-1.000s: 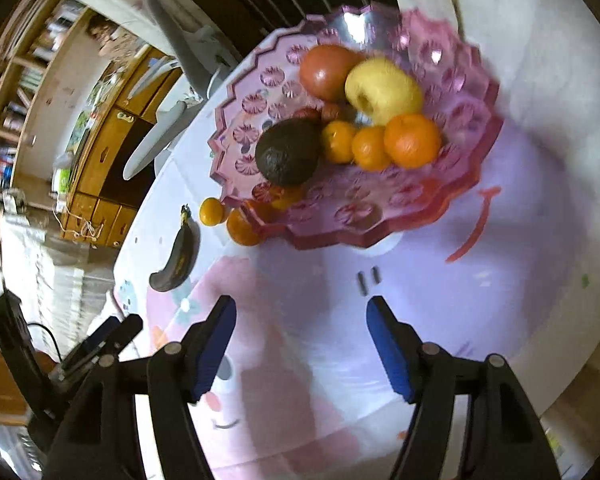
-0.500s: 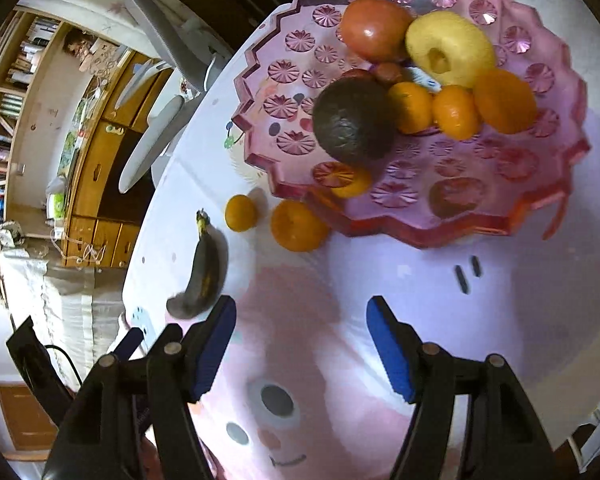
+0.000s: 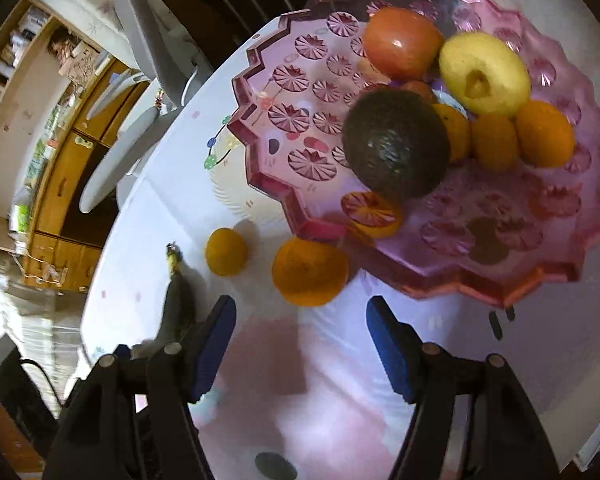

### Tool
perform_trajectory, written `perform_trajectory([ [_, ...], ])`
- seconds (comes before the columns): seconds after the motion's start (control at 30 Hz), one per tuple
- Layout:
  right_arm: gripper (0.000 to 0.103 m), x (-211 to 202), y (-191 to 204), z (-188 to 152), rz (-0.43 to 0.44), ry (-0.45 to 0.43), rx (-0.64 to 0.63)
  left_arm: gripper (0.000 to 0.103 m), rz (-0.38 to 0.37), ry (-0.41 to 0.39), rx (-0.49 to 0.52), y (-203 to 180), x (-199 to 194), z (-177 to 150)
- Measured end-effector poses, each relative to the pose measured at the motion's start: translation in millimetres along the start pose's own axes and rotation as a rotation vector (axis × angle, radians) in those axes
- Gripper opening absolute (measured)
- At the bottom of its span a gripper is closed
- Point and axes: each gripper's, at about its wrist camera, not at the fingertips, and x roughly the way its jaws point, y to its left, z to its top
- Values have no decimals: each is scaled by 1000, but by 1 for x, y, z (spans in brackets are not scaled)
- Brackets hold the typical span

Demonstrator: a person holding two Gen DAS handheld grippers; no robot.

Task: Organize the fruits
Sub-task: 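Close left tool on the banana while right tool closes on a tangerine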

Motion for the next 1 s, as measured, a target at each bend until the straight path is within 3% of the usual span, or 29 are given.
perform_trajectory([
  [0.53,66,22,16,7,-123,-31,-115,58,-38,14,47,-4,21,4],
  [0.7,53,31,15,5,-137,-5,-135,55,-43,10,65,-6,24,5],
  [1.0,47,34,17,2,-156,-37,-215,50,-84,1,77,-4,29,8],
])
